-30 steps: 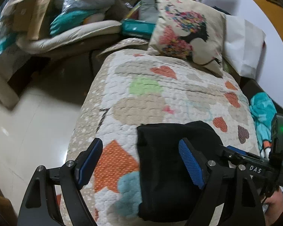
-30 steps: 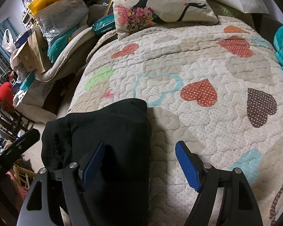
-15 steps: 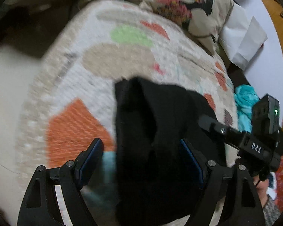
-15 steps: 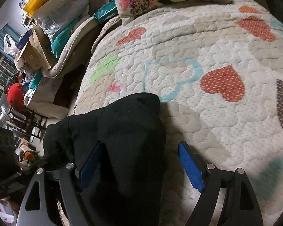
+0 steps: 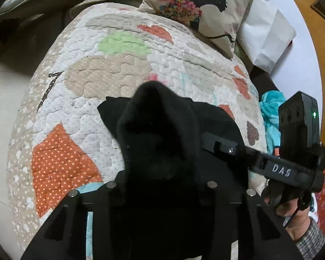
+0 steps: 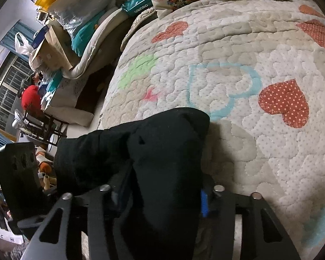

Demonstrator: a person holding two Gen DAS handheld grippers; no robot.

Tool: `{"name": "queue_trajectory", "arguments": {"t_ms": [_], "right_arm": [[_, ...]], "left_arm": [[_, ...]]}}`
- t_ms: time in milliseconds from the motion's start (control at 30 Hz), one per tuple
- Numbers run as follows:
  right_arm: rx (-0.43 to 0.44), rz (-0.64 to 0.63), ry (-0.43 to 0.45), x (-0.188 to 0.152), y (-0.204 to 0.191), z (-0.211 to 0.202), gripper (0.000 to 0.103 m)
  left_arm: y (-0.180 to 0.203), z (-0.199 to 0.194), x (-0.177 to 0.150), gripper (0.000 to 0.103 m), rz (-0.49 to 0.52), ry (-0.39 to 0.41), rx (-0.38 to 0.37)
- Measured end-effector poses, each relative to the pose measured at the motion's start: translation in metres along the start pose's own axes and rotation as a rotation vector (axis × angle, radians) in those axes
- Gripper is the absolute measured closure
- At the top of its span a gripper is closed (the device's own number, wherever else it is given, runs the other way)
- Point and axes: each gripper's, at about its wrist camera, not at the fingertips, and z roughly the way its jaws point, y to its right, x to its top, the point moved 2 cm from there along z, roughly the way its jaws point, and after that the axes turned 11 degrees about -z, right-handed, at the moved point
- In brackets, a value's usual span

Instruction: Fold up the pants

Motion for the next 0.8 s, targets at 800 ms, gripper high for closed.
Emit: {"name": "queue_trajectory", "arguments": {"t_ms": [800], "right_arm": [[-0.099,-0.047,0.098,0.046,-0.001,-0.045,0.064]], "left_arm": [[0.047,0.0,0.048,0.067,0.054,0.067,-0.027]]}}
